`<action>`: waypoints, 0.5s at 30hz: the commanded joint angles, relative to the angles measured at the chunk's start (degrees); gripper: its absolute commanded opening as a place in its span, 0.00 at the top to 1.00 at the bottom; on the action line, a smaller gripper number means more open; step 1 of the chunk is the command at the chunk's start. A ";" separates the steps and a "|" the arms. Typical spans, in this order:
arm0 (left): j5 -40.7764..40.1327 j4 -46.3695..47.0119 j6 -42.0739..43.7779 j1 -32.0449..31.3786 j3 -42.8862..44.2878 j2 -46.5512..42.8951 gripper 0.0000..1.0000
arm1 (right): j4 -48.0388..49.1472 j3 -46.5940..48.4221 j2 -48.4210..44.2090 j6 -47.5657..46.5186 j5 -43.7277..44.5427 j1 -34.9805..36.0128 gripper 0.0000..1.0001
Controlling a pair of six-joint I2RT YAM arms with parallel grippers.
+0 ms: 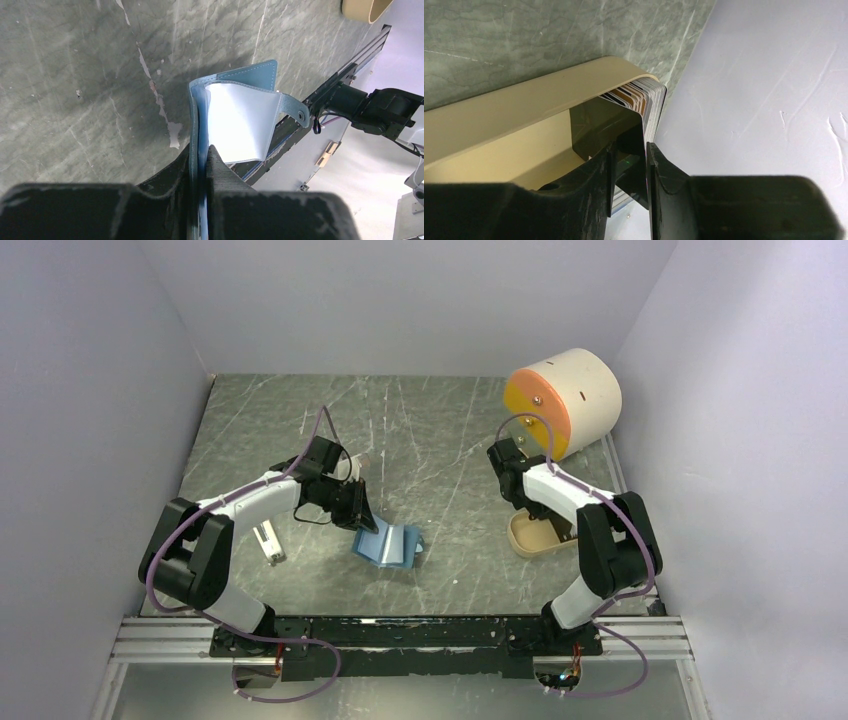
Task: Put the credit cards into the card holder
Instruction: Pick up the credit card from the storage box.
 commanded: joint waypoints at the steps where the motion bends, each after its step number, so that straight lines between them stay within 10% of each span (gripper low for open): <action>1: 1.32 -0.52 0.31 -0.28 1.38 -1.15 0.86 | -0.89 1.52 -1.46 0.08 1.53 -0.67 0.71; 15: 0.01 0.31 -1.02 -0.29 0.47 -1.19 0.86 | -8.35 8.24 -5.73 4.63 -18.63 0.92 1.00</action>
